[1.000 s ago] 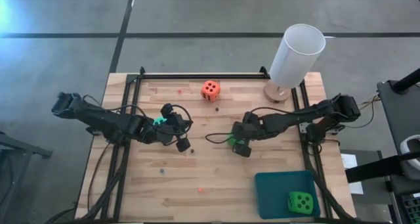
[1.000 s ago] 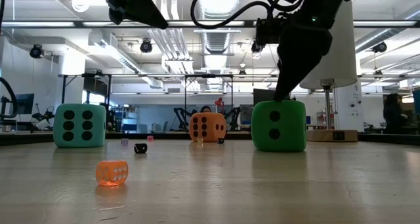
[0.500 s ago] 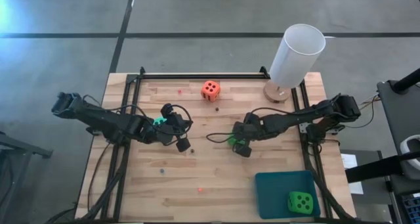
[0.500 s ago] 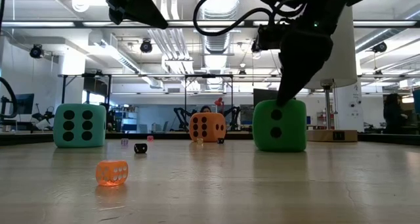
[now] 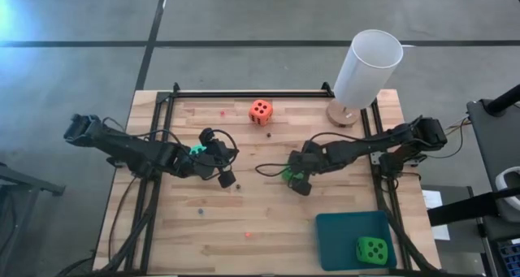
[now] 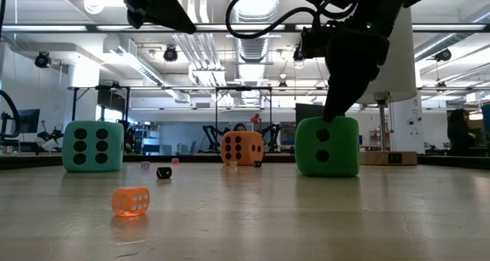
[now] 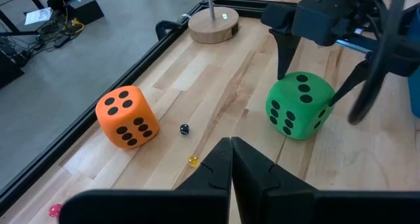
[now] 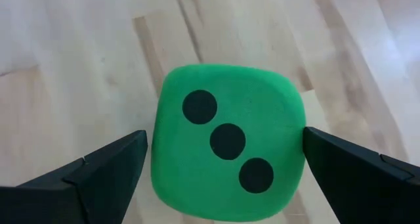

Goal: Pick & Place Dice
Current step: Put the large green die into the blue bin

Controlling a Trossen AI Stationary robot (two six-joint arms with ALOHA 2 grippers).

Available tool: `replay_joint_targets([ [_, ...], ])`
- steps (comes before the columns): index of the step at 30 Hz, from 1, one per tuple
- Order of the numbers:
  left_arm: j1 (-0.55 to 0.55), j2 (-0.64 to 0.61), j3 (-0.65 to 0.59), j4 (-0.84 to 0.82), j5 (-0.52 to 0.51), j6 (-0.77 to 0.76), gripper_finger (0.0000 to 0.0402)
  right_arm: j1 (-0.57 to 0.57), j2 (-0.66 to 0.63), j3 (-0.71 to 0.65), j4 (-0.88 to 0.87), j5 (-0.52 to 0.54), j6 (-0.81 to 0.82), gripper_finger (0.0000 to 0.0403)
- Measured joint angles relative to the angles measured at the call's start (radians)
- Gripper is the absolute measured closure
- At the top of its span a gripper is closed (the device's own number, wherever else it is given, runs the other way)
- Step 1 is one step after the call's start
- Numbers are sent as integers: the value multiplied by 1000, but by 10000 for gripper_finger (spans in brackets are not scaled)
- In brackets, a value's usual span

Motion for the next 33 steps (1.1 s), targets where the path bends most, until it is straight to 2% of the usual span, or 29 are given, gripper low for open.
replay_joint_targets([
  [6,0,0,0,0,0,0,391,25,-8,25,-30,-38,-2,3],
  [11,0,0,0,0,0,0,391,19,-13,48,-64,-26,-1,3],
  [21,0,0,0,0,0,0,391,12,-13,37,-61,-29,106,3],
  [33,0,0,0,-6,0,0,391,12,8,29,-44,-33,110,3],
])
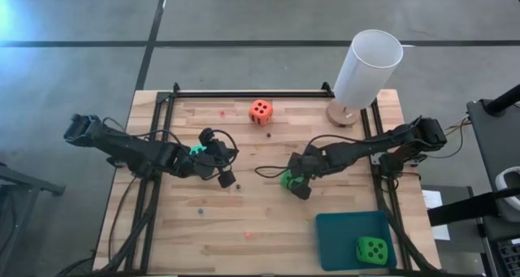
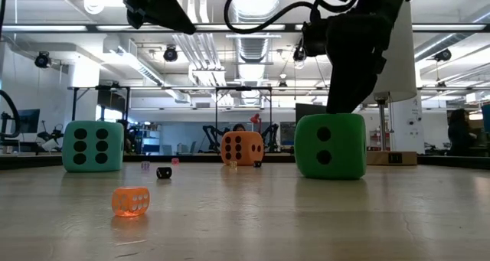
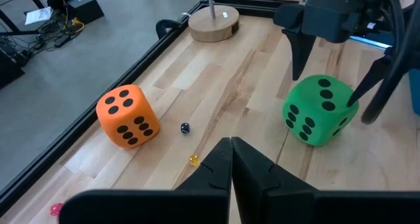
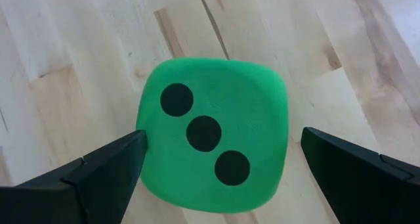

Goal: Pick & Place Dice
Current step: Put the large green die into the blue bin

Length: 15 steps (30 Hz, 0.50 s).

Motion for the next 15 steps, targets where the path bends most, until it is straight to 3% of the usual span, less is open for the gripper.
replay_joint_targets([
  [15,0,0,0,-1,0,0,391,0,-9,32,-4,20,-67,3],
])
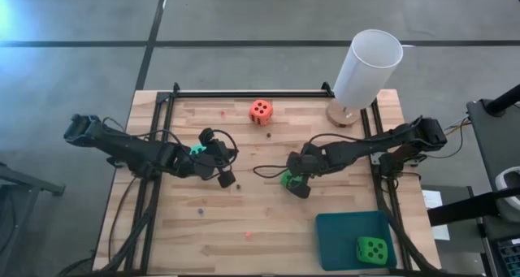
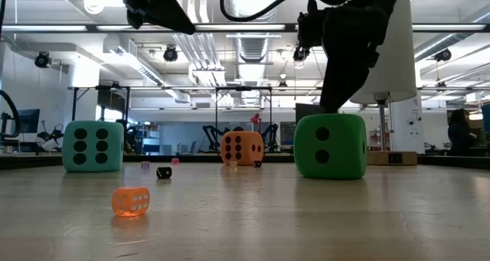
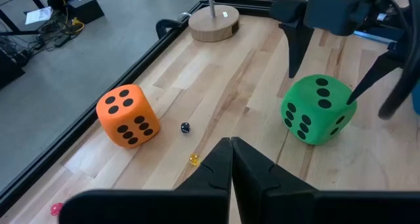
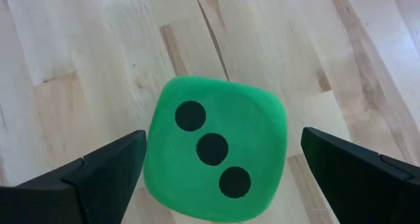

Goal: Pick & Place Dice
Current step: Put the large green die into the blue bin

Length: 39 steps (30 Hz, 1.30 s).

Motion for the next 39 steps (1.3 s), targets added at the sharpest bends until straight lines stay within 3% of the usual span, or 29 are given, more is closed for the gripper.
replay_joint_targets([
  [39,0,0,0,0,0,0,391,-6,-11,-17,42,-4,-15,3],
])
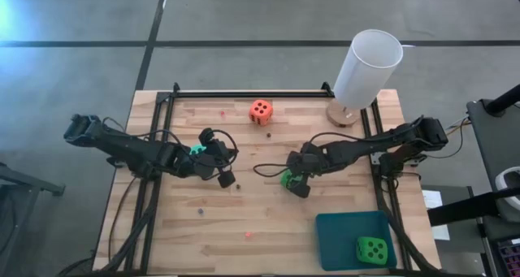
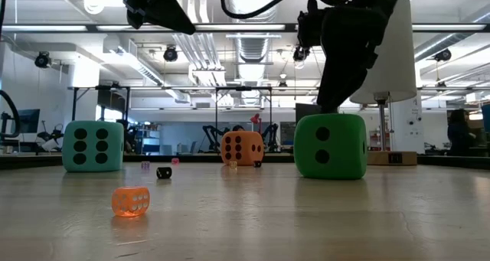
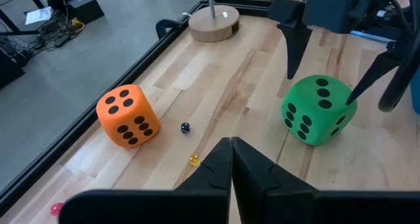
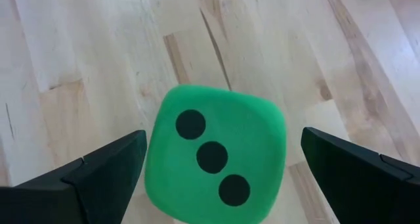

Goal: Pick & Place Dice
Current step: Put the large green die into the blue bin

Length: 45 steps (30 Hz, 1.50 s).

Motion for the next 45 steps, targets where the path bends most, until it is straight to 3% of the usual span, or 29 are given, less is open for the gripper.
replay_joint_targets([
  [45,0,0,0,0,0,0,391,2,9,-45,38,-31,16,3],
])
